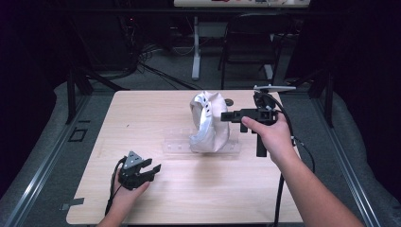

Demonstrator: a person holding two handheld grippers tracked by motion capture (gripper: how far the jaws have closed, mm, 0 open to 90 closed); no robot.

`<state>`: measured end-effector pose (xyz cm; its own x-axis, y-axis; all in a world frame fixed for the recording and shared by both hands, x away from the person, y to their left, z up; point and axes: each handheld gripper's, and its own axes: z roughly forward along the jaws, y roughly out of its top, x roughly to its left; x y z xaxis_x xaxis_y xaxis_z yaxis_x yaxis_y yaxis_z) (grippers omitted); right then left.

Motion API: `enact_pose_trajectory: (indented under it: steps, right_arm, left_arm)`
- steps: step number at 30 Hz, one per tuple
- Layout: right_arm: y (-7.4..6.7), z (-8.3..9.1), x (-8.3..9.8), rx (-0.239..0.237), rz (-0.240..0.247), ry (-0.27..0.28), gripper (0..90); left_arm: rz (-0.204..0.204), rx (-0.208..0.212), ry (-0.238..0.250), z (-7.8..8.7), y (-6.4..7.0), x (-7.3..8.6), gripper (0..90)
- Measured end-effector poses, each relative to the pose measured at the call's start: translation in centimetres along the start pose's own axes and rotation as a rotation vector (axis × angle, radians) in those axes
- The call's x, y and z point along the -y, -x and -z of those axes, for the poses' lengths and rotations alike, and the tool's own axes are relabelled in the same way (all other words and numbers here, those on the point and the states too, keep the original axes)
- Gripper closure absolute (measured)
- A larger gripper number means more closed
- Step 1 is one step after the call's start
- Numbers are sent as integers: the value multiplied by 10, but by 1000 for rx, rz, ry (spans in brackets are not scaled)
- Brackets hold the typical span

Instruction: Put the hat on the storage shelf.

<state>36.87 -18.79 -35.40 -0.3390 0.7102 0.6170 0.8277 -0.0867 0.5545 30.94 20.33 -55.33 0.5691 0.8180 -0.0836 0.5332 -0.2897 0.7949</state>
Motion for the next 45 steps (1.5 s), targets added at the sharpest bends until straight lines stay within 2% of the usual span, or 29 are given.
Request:
enact_pose_trajectory:
  steps: [3, 8, 13, 16, 21, 23, 25, 27, 33, 37, 41, 43, 45]
  right_arm:
    - [5, 0, 9, -25, -2, -3, 446]
    - [10, 0, 22, -35, 14, 4, 442]
    - [16, -1, 35, -31, 30, 5, 440]
    - [20, -2, 43, -28, 23, 20, 440]
    - [26, -3, 57, -40, 32, 28, 440]
    - [27, -1, 60, -39, 46, 32, 442]
    - [26, 3, 62, -41, 40, 63, 440]
    - [25, 5, 65, -43, 55, 55, 440]
    - [24, 8, 78, -17, 80, 102, 434]
    - [26, 6, 89, -49, 71, 105, 428]
    - [27, 5, 101, -37, 94, 114, 428]
    - [28, 3, 104, -16, 110, 108, 428]
    - [29, 4, 107, -24, 108, 111, 428]
  left_arm:
    - [2, 0, 2, 0, 0, 0, 531]
    - [2, 2, -2, 0, 0, 0, 530]
    - [-1, 5, -6, 0, 1, 0, 530]
    - [-1, 5, -1, 0, 0, 0, 530]
    - [8, 3, 1, 1, -3, -1, 528]
    - [17, -2, 5, 1, -4, 0, 528]
    - [16, 2, 0, 2, -5, -1, 528]
    - [19, -1, 4, 2, -5, 0, 528]
    - [21, -4, 7, 2, -6, 0, 528]
    - [23, -4, 6, 1, -6, 0, 528]
    - [26, 0, 3, 1, -6, 1, 528]
    - [24, 3, 1, 1, -5, 1, 528]
    - [25, 4, -4, 0, -5, 1, 526]
